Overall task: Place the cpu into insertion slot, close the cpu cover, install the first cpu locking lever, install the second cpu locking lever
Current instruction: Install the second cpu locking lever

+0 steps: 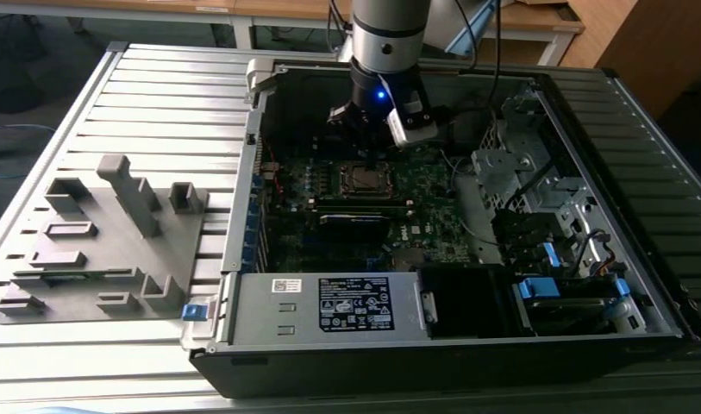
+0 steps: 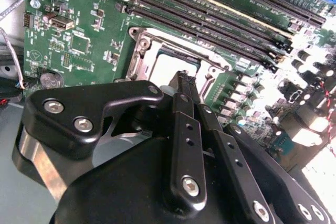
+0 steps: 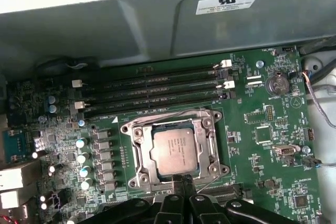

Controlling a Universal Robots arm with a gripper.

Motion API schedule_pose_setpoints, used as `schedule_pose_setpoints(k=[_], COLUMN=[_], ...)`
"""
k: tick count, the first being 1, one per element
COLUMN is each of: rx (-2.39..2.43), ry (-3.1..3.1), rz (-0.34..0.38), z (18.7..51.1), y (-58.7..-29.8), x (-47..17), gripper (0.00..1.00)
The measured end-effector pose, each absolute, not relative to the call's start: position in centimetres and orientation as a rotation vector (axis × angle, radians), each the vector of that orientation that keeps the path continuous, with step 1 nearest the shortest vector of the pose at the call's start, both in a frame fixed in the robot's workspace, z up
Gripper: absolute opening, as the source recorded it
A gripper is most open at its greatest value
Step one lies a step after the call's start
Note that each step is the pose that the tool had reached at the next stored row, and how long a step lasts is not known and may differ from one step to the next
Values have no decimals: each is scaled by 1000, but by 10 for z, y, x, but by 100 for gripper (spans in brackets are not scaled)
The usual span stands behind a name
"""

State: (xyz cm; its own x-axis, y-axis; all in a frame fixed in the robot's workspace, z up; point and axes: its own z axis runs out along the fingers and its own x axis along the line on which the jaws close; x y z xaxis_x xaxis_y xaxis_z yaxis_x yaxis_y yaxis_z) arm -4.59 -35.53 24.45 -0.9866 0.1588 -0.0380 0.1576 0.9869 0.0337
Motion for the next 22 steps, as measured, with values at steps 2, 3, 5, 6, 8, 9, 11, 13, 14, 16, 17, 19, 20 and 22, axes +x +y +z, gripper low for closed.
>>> schedule_pose_setpoints(k=[2,3,5,6,8,9,11,13,14,16,17,19,20,22], rx=[246,246,246,246,246,246,246,246,246,246,246,242,233,203], ry=[3091,3091,3091,3091,3091,3091,3091,3091,3091,3091,3091,3091,3092,3094], rz=[47,47,47,47,47,47,47,47,47,47,47,48,48,48], z=[245,245,245,245,245,245,244,245,244,244,244,243,243,243], y=[-356,-356,-358,-360,-362,-364,-368,-372,-374,-376,-376,-377,-377,-377], x=[-46,-46,-46,-46,-46,-46,-46,-46,-46,-46,-46,-47,-47,-47], gripper=[11,11,11,11,11,11,11,11,11,11,11,11,11,11])
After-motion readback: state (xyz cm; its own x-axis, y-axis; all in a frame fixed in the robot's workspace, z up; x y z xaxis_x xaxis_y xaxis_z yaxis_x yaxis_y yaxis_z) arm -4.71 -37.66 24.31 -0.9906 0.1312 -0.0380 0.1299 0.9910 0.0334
